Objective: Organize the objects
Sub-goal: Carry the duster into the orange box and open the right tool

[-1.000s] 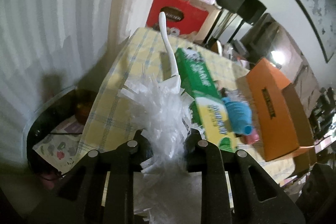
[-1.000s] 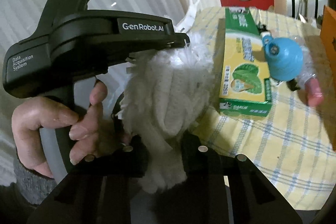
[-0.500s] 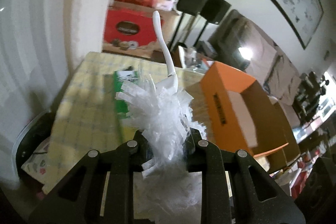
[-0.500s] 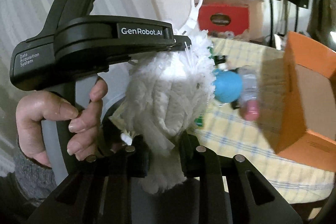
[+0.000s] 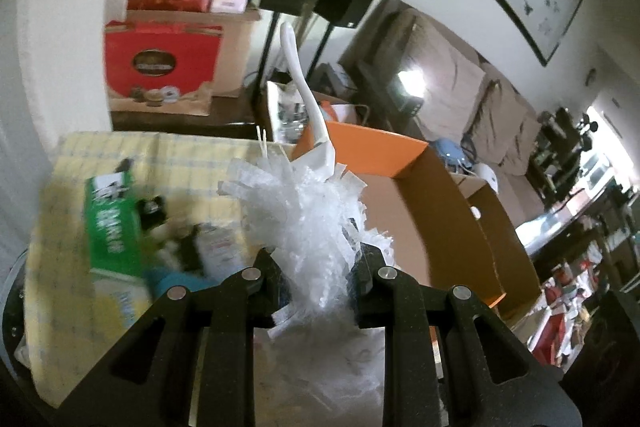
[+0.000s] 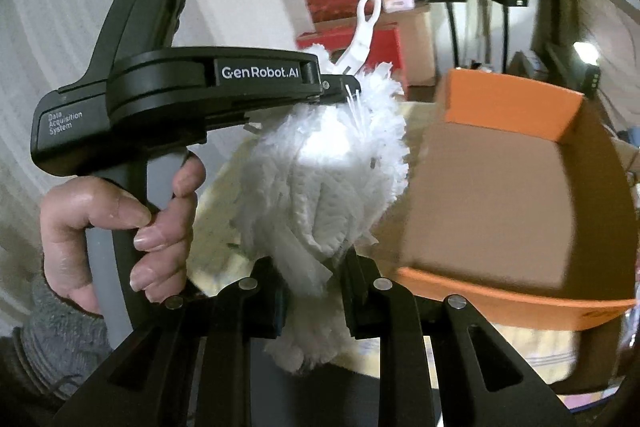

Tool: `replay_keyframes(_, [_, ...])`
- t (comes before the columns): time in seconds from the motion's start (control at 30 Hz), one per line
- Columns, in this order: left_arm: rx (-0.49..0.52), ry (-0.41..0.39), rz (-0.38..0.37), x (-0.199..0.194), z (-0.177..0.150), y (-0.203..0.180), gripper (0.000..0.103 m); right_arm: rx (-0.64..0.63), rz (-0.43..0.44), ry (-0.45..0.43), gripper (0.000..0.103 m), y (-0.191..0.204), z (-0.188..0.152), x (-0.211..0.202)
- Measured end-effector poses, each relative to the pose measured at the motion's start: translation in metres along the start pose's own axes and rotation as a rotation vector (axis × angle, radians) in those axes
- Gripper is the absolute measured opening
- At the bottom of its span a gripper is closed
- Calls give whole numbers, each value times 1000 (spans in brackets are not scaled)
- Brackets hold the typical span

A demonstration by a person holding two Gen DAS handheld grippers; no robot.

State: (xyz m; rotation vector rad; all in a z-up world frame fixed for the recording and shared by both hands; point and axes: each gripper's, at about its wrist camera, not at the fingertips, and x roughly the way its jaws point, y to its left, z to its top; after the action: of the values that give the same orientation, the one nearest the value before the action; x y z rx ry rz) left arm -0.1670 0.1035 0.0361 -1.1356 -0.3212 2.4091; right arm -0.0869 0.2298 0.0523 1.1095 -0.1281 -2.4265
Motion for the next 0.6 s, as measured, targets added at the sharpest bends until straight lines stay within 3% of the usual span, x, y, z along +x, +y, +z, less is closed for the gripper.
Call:
replay_keyframes(0.33, [-30, 35, -81, 49, 21, -39, 22, 13, -62, 26, 20, -67, 23, -17])
replay_keyframes(0.6, [-107, 81, -131, 95, 22, -55, 23, -88, -178, 104, 18, -117, 26, -22])
